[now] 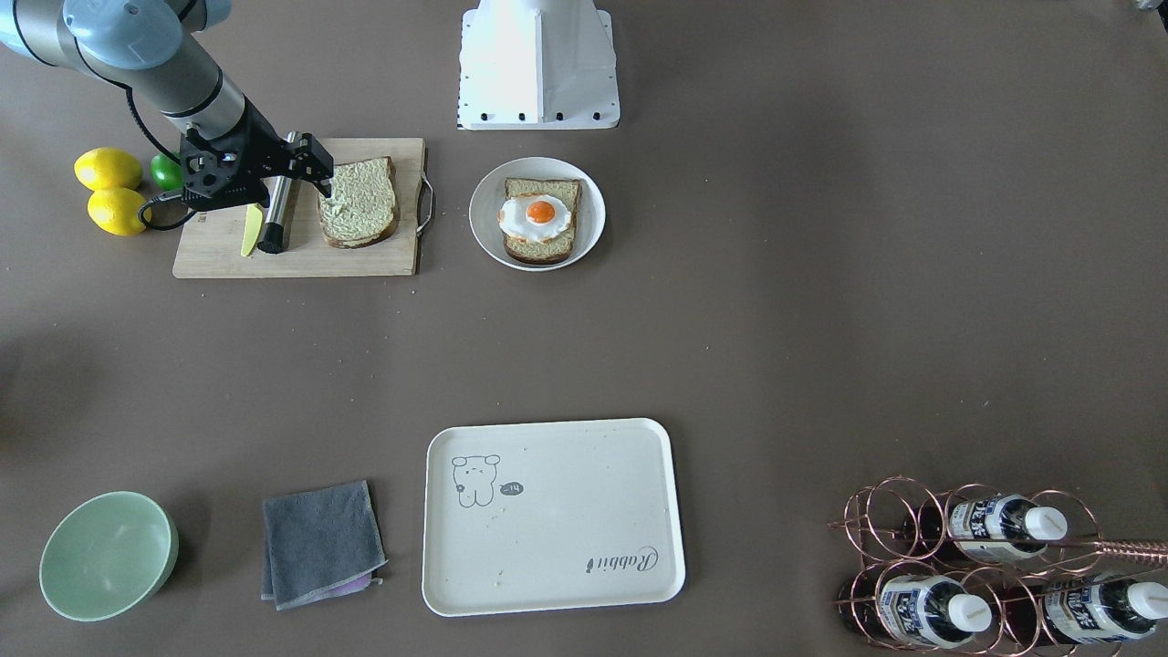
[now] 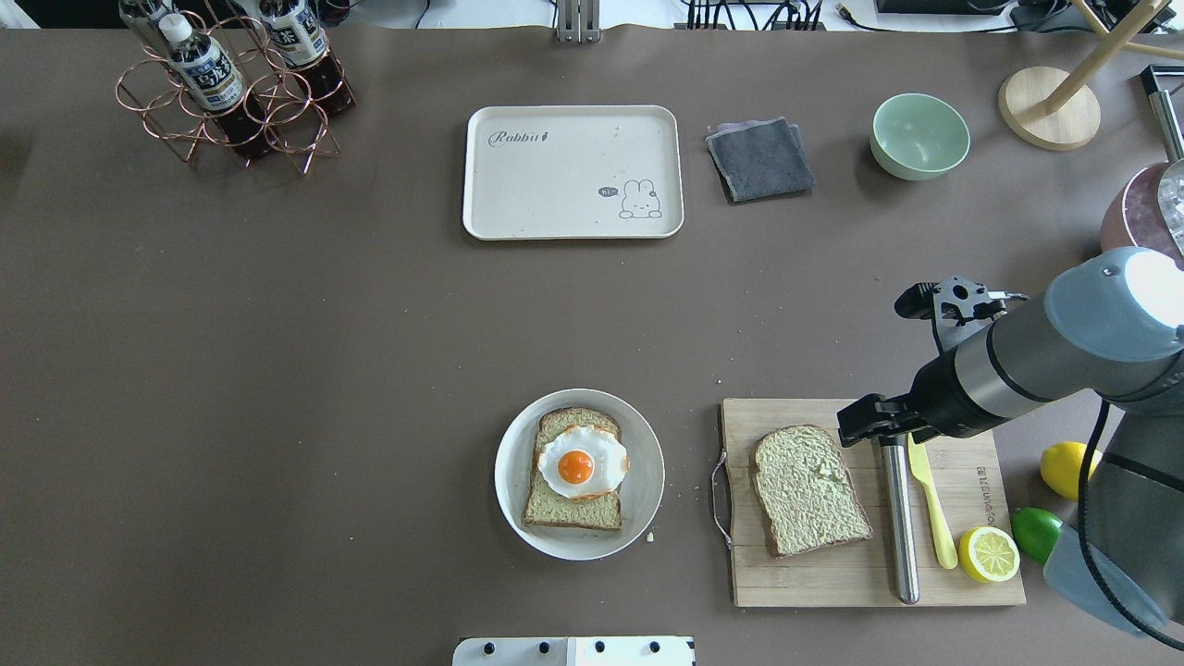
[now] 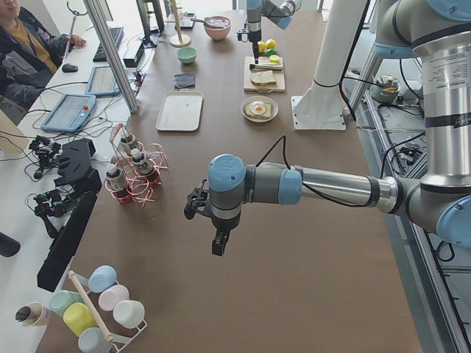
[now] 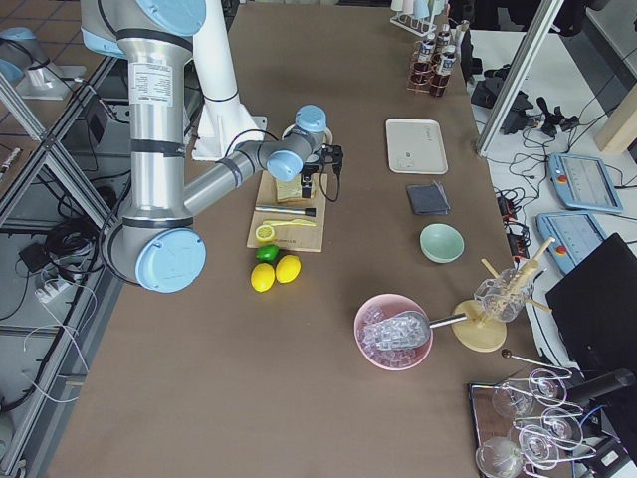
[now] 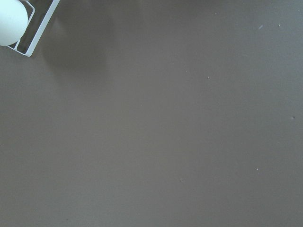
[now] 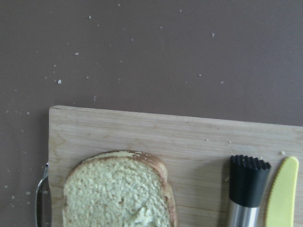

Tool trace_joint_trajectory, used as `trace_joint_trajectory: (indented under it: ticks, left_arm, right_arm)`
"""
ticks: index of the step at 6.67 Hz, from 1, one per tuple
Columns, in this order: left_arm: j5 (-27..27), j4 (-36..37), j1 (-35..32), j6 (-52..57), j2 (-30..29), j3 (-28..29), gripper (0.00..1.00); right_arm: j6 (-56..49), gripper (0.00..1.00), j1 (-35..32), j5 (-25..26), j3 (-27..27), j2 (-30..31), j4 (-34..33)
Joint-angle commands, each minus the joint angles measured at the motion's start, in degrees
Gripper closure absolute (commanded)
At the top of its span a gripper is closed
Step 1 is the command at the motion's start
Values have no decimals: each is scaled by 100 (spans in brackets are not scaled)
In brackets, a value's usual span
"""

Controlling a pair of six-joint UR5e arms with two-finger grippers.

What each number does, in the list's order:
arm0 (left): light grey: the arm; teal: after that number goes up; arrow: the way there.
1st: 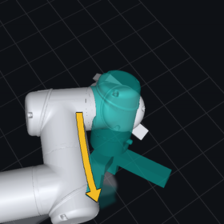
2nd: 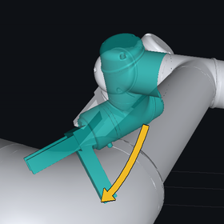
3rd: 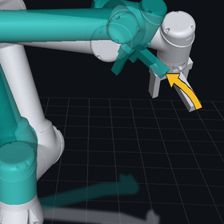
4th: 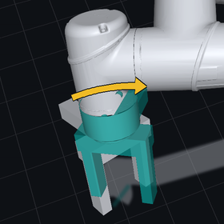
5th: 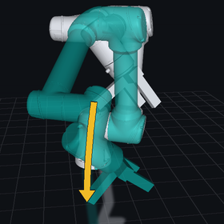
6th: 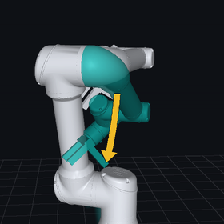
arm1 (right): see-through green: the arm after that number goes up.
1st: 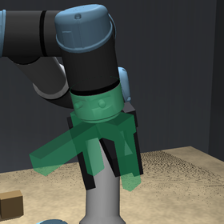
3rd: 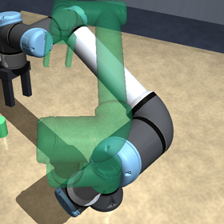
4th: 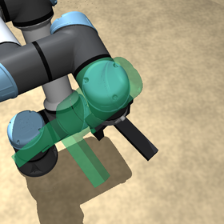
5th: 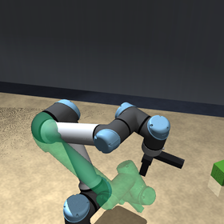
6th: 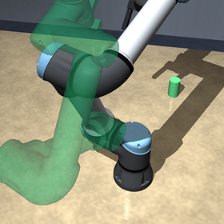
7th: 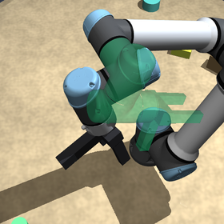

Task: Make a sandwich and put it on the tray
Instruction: 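Reach the right gripper down to the bread slice on the cutting board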

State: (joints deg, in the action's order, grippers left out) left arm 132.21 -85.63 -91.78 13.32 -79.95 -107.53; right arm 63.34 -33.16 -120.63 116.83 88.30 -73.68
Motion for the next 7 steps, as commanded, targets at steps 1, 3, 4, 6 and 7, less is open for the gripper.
trace_joint_trajectory:
  ticks: [1, 3, 4, 6, 7]
  left_arm:
    - [-2, 3, 2, -22, 6, -13, 3]
    - [-2, -6, 2, -22, 6, 4, 3]
    - [-2, -6, 2, -22, 6, 4, 3]
    - [-2, -6, 2, -22, 15, -5, 3]
    - [-2, -6, 2, -22, 15, -5, 3]
  right_arm:
    - [317, 19, 362, 92, -116, -84, 125]
    - [231, 28, 442, 92, -231, -85, 205]
    - [101, 33, 460, 92, -353, -111, 222]
    - [90, 42, 442, 23, -652, -68, 852]
    - [82, 62, 442, 13, -653, -59, 855]
